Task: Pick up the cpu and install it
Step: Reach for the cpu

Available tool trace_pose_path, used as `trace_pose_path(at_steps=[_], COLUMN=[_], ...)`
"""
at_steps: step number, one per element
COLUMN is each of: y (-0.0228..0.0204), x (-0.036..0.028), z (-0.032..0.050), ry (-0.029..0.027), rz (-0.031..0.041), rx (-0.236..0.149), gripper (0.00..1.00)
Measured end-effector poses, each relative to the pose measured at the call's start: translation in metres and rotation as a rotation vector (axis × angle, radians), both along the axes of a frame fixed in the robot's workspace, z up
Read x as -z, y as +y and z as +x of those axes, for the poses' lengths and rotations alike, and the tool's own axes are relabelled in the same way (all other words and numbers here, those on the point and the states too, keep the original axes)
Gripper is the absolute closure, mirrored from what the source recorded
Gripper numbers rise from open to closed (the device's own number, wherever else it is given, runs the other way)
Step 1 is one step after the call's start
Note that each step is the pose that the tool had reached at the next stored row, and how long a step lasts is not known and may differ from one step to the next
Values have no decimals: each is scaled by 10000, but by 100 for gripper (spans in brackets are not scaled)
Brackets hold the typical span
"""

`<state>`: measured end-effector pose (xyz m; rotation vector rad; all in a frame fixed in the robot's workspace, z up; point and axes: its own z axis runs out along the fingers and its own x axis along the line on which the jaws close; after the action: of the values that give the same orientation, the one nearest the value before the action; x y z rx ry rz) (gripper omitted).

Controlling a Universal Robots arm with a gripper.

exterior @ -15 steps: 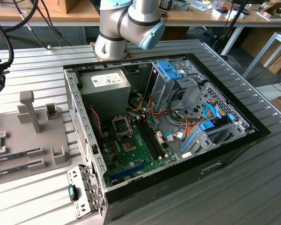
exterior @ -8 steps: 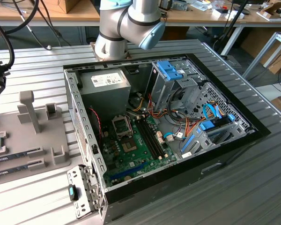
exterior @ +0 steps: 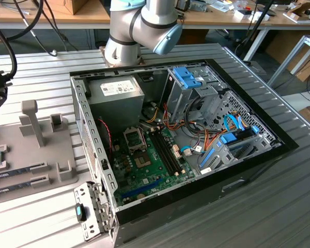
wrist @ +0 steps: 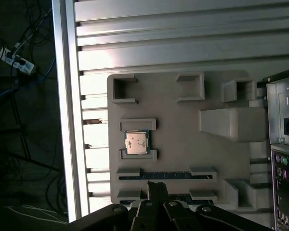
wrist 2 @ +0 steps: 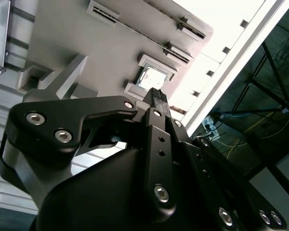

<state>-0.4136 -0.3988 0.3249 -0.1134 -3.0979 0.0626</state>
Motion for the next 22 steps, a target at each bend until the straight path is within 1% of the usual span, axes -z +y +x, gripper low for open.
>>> trace_pose_path(at_steps=[22], y=[0], x=[91], z=[0], ry=[0], rz=[0], rx=[0], gripper=[89])
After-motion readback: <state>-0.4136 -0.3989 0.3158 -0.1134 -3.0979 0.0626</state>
